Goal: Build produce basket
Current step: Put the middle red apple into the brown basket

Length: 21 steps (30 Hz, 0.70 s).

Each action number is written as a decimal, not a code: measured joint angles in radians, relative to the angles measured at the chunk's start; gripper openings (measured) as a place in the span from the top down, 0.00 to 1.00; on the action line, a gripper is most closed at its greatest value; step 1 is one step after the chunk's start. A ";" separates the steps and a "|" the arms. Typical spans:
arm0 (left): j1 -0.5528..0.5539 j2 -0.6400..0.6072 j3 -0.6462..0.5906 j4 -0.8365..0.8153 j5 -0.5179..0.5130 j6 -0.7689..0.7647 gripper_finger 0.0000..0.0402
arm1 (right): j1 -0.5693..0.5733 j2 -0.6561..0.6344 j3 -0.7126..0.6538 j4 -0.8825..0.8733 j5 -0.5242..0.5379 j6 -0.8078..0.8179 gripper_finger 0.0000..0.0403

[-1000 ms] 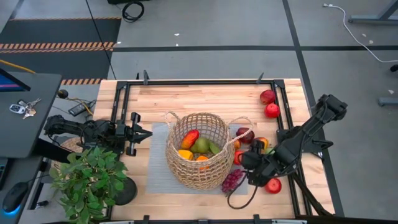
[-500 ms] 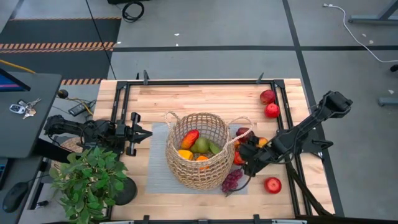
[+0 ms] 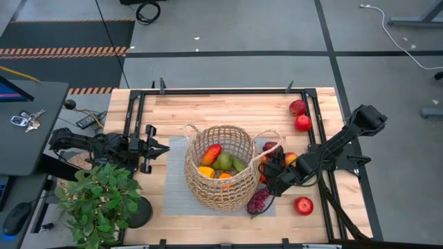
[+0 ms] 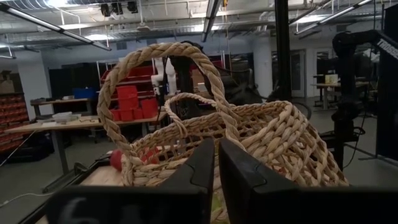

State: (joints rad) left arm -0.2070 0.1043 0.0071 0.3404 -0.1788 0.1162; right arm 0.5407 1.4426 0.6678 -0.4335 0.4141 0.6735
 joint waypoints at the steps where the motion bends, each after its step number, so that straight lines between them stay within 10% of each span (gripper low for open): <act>1: 0.000 0.000 0.000 -0.001 0.000 0.000 0.93 | 0.000 0.003 0.000 0.000 0.000 0.001 0.09; 21: 0.000 0.000 0.000 -0.001 0.000 0.000 0.93 | -0.001 -0.134 0.241 -0.358 -0.193 0.119 0.19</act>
State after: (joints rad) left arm -0.2066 0.1045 0.0072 0.3397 -0.1791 0.1162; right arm 0.5398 1.3086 0.9085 -0.7920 0.2211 0.7927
